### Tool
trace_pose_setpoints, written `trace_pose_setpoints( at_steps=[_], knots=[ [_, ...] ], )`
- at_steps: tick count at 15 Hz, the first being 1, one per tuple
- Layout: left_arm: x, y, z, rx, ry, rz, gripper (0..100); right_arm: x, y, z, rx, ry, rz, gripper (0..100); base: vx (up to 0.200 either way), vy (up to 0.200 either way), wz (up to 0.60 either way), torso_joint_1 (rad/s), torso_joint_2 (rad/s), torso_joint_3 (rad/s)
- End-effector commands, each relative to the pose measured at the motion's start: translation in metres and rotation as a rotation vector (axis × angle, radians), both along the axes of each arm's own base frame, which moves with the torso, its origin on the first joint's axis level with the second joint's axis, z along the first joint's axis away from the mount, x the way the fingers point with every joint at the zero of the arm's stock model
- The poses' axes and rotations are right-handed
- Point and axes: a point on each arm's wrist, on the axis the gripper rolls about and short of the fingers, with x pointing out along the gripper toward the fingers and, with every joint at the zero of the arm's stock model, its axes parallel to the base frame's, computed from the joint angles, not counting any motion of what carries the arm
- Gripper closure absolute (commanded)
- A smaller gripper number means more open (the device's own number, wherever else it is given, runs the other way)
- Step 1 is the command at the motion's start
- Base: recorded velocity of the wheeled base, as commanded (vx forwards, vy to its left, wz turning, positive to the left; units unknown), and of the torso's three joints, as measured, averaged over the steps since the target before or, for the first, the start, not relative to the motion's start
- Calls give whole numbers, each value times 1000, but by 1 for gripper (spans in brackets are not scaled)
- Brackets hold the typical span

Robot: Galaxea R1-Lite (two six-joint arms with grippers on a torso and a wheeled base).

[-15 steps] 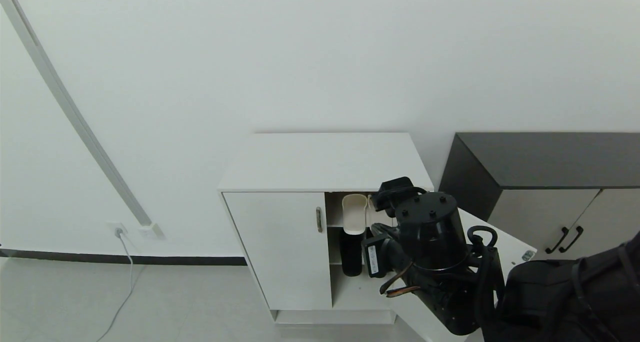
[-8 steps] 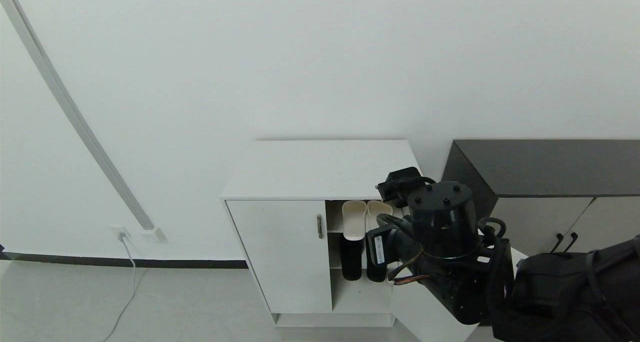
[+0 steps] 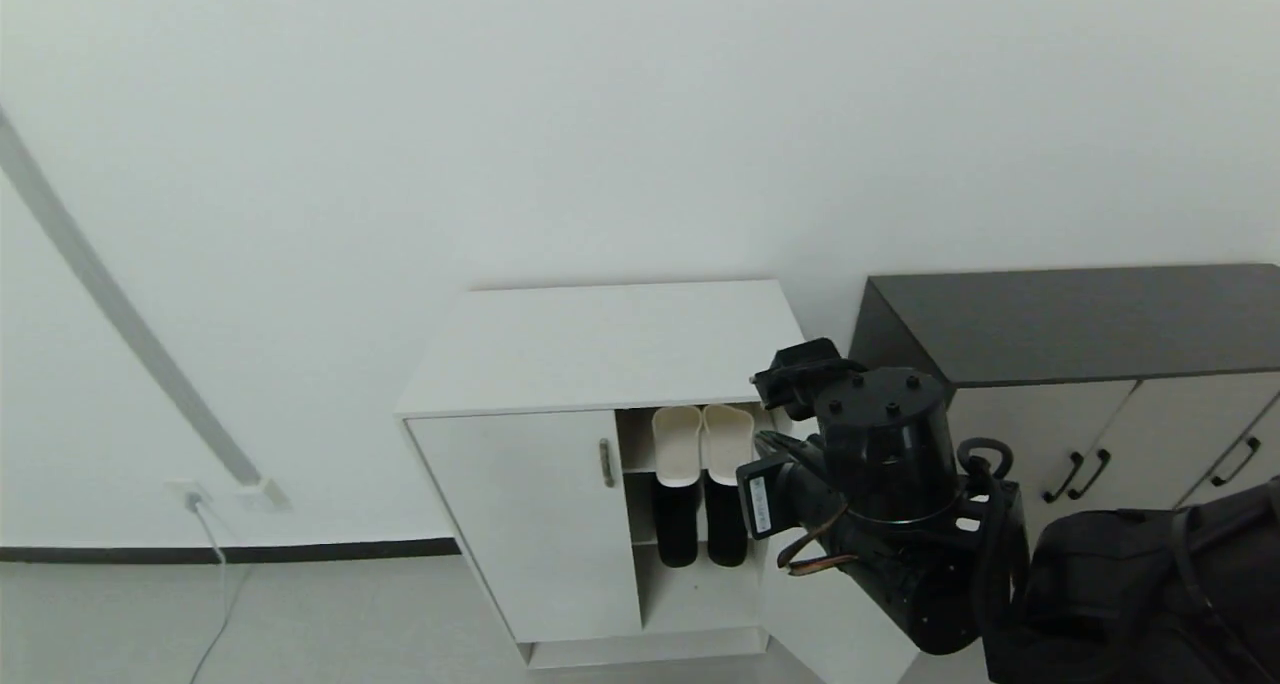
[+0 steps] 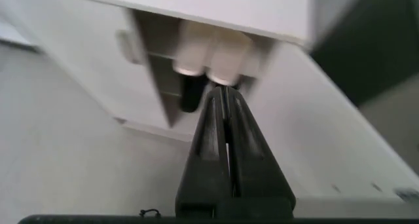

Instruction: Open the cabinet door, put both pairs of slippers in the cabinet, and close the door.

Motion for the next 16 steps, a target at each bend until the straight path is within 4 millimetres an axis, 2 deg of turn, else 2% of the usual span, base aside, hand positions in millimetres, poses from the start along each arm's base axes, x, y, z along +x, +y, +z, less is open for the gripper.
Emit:
trace_pose_setpoints(
  at_steps=[1,4,13,16],
  knots=[
    [0,0,0,0,-1,3,100,1,0,0,-1,1,-3,100,0,0,-600,27,2,-2],
    [0,0,0,0,1,3,100,1,-1,0,-1,1,-5,100,0,0,-600,4,4,2],
    [0,0,0,0,1,-1,100,8,-8,-2,3,-2,-34,100,0,0,0,0,0,0],
    [0,0,0,0,-1,-1,100,8,-8,-2,5,-4,-34,100,-200,0,0,12,7,1]
  ],
)
